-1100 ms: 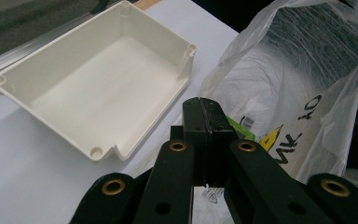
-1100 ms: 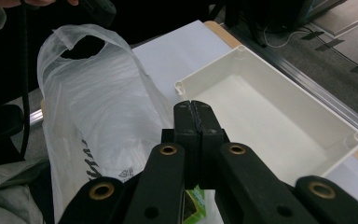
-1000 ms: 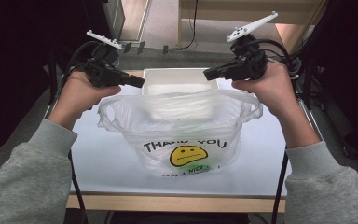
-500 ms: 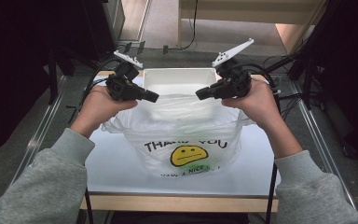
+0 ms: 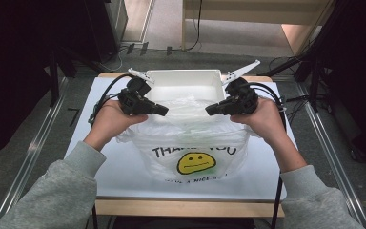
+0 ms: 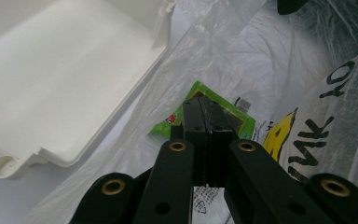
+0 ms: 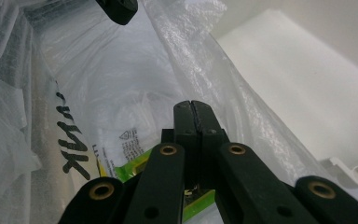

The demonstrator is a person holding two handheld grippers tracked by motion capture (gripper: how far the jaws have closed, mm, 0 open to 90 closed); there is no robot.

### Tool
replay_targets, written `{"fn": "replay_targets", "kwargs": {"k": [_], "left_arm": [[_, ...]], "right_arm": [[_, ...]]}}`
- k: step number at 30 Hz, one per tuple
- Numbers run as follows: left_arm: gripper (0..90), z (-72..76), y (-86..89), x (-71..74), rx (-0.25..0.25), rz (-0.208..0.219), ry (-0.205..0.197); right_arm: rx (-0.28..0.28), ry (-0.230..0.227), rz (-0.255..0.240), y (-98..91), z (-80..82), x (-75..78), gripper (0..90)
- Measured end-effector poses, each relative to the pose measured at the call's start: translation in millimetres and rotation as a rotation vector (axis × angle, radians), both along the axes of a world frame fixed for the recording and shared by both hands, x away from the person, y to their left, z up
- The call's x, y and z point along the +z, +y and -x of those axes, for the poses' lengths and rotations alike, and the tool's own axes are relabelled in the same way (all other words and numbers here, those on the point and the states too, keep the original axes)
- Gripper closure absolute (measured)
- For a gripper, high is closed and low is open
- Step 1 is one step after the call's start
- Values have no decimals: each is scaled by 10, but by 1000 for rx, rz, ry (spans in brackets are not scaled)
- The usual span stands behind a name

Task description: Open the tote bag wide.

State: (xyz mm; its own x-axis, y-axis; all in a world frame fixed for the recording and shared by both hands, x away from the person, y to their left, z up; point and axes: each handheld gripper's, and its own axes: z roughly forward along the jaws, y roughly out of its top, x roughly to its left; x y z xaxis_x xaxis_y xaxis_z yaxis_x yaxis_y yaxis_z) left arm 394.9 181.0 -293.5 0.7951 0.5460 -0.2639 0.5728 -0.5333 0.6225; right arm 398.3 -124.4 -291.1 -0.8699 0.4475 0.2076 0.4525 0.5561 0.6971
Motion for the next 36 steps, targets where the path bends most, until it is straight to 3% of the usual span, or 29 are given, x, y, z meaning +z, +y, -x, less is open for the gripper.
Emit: {"fn": "replay_targets", "kwargs": {"k": [9, 13, 31, 36], "left_arm": [[900, 46, -29, -197, -6, -6, 20], [900, 72, -60, -269, -6, -32, 22], [900, 195, -24, -700, 24, -15, 50], [900, 235, -45, -831, 27, -33, 63]], "right_arm": [[-28, 21, -6, -68, 53, -189, 900], [-37, 36, -5, -92, 77, -309, 900], [-60, 50, -5, -101, 157, -719, 900], [-76, 69, -1, -132, 163, -852, 900]]}}
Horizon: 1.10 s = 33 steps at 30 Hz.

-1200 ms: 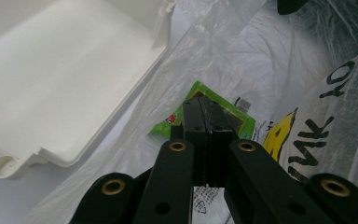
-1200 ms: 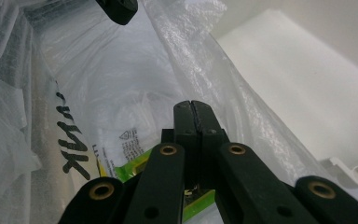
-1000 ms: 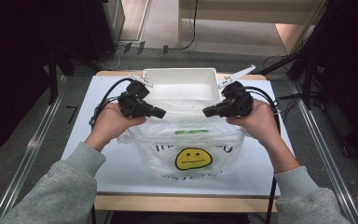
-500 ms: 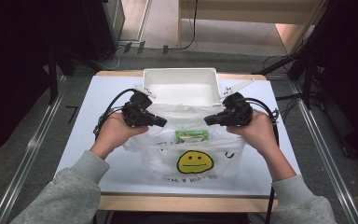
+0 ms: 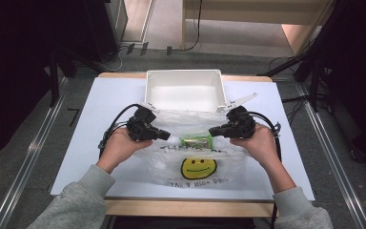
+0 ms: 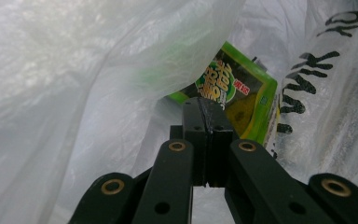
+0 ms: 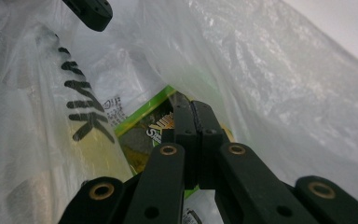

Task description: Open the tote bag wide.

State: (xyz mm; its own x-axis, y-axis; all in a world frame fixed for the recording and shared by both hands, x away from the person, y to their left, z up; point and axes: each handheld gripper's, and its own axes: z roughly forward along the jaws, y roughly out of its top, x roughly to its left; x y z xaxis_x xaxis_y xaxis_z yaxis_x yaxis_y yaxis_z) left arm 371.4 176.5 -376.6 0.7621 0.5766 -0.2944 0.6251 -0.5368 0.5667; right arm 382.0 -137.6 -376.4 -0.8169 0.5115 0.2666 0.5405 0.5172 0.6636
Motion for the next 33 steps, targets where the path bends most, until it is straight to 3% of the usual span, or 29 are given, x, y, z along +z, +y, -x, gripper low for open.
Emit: {"fn": "replay_targets", "kwargs": {"k": [11, 33], "left_arm": [[900, 20, -28, -144, 12, -7, 8], [900, 98, 39, -623, 80, -10, 48]], "right_arm": [[-32, 20, -8, -77, 73, -210, 900], [-106, 72, 56, -120, 180, -705, 900]]}}
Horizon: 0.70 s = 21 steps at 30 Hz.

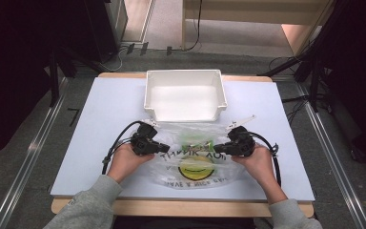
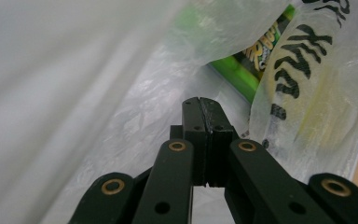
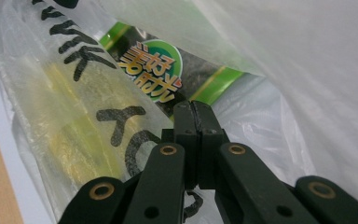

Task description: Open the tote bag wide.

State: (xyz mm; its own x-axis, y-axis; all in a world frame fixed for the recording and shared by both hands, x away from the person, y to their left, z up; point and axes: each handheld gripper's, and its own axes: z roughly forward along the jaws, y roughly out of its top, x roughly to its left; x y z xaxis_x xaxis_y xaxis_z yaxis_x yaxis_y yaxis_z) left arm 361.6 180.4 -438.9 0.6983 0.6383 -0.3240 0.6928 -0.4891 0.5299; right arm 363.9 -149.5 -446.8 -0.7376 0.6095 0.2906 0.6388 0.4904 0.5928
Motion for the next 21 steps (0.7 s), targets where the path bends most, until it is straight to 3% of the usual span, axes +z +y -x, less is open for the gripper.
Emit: {"fn": "replay_targets", "kwargs": {"k": [6, 11, 16, 21], "left_arm": [[900, 28, 57, -114, 44, -2, -2], [900, 47, 131, -180, 80, -6, 24], [900, 53, 263, -178, 135, 0, 41], [900, 59, 379, -150, 185, -31, 34]], "right_arm": [[-56, 4, 23, -40, 24, -107, 900], [-88, 6, 43, -86, 46, -170, 900], [-120, 26, 51, -152, 86, -205, 900], [-170, 30, 69, -242, 116, -193, 900]]}}
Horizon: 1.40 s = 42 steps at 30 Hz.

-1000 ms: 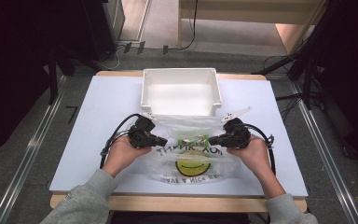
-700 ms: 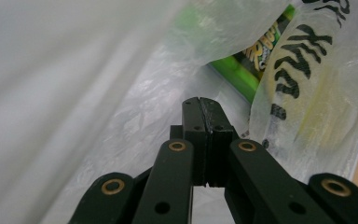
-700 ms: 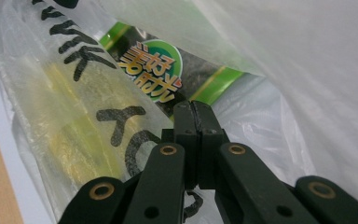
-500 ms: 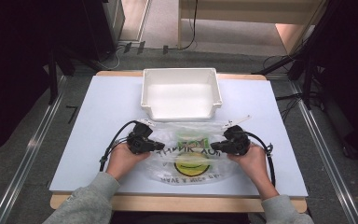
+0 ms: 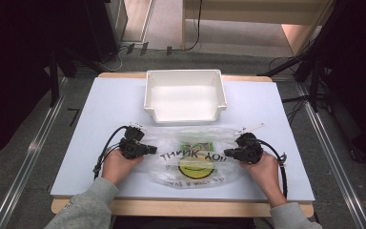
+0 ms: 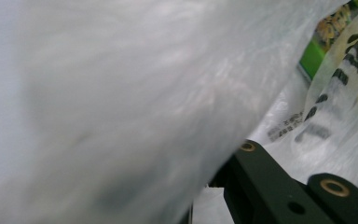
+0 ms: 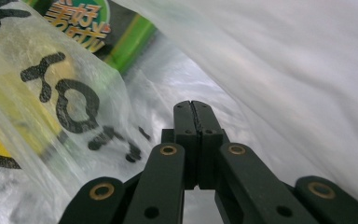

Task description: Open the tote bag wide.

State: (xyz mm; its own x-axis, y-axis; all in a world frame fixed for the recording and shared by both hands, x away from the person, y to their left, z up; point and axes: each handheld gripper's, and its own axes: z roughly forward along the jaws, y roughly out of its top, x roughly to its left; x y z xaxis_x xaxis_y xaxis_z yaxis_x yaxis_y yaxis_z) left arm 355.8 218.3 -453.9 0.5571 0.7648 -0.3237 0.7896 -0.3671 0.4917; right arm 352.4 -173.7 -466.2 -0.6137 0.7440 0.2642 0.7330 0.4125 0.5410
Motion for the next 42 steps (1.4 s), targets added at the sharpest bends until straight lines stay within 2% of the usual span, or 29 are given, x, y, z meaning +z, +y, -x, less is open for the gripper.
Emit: {"fn": "replay_targets", "kwargs": {"k": [3, 8, 13, 15, 21, 23, 28, 31, 33, 35, 37, 42], "left_arm": [[900, -4, 55, 4, 20, 2, 13], [900, -14, 179, 32, 62, -33, 6], [900, -32, 290, 37, 108, -26, 16], [900, -41, 334, 42, 107, -37, 17], [900, -48, 384, 31, 126, -18, 24], [900, -45, 384, 25, 133, -10, 20], [900, -49, 396, 28, 132, -15, 19], [900, -49, 398, 28, 133, -17, 17], [900, -52, 399, 31, 138, -12, 22], [900, -57, 412, 41, 137, 19, 33], [900, -41, 406, 81, 125, 50, 22], [900, 4, 310, 186, 91, 42, -17]], "right_arm": [[-26, 12, 6, -65, 13, 6, 900], [-73, 28, 18, -179, 27, 20, 900], [-119, 26, 35, -361, 50, 39, 900], [-145, 34, 38, -428, 66, 42, 900], [-180, 35, 65, -596, 112, 33, 900], [-191, 42, 50, -638, 122, 24, 900], [-195, 44, 58, -676, 139, 21, 900], [-208, 37, 82, -678, 139, 32, 900], [-201, 28, 97, -650, 137, 45, 900], [-184, 8, 103, -633, 141, 71, 900], [-180, -4, 51, -634, 143, 114, 900], [-149, -32, 18, -566, 169, 207, 900]]}}
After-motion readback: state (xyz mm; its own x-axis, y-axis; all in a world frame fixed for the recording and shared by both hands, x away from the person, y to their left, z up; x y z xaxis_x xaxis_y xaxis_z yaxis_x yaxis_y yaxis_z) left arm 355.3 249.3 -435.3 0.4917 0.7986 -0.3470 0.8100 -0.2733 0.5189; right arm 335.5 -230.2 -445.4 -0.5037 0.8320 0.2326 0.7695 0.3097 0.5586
